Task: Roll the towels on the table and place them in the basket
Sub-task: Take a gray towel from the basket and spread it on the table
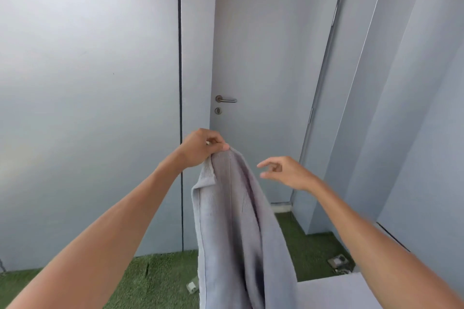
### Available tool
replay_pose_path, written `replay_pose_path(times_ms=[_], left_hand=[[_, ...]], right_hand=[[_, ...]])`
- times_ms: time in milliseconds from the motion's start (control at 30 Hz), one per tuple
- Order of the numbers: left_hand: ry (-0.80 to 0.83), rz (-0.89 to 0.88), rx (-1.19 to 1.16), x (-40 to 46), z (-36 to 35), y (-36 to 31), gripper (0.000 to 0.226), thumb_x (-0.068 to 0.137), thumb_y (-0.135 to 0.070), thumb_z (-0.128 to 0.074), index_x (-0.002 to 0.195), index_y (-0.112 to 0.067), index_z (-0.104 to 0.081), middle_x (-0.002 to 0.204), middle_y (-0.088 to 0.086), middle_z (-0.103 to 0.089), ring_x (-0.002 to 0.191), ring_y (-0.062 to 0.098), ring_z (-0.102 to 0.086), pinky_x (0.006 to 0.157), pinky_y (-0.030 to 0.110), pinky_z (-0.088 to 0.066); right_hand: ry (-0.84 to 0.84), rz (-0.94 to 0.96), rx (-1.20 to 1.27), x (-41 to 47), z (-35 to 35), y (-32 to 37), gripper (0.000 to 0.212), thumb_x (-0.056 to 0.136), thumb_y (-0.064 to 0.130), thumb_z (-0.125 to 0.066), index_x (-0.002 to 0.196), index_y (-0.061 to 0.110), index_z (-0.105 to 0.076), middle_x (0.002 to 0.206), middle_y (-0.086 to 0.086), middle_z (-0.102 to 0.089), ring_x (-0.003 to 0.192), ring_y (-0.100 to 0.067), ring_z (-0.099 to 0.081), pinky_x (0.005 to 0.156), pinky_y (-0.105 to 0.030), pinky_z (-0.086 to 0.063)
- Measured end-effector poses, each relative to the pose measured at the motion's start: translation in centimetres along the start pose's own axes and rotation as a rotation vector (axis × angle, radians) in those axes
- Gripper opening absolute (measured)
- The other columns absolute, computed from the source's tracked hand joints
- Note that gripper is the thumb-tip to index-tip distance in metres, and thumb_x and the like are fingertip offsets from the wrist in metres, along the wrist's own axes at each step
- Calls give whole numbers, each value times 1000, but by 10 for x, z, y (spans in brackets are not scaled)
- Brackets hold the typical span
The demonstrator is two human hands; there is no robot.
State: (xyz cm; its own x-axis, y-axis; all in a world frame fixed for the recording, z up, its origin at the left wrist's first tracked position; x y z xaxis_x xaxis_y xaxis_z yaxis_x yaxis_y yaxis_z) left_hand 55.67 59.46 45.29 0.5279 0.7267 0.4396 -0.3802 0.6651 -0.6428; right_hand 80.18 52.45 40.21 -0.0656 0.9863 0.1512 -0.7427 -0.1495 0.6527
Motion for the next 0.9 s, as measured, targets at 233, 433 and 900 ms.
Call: replay_pose_path(times_ms=[233,433,900], left_hand=[[159,-22,11,38,-63,-9,9,83,-25,-74,81,-17,-74,82,0,-73,80,17,-65,82,31,-49],[231,160,-57,47,-77,19,24,79,-26,-78,83,-4,-70,72,11,-61,65,22,-50,62,31,-41],[176,243,-306,47,-105,15,19,86,-19,-71,92,-1,-69,80,6,-66,71,7,-63,65,19,-53]], right_hand=[[133,82,335,35,-11,8,18,88,21,-69,98,7,-64,86,6,-69,85,-6,-62,88,-38,-52],[69,95,393,47,16,-25,16,92,20,-64,96,5,-66,87,-8,-73,78,-20,-67,76,-40,-58],[289,19,184,47,25,-61,30,82,31,-75,109,26,-65,93,-4,-74,86,-15,-68,88,-42,-53]])
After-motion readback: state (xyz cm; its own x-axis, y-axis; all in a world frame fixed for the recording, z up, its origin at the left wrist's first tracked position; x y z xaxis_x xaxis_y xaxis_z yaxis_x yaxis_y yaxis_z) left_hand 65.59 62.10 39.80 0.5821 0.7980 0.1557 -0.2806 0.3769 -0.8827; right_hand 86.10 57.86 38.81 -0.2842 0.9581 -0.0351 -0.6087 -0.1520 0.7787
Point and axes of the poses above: each hand's wrist, its own x-axis towards the middle knuckle, its own z-axis out of the back of the hand, y = z × x, the point moved 4 cm from there along x, towards the middle knuckle
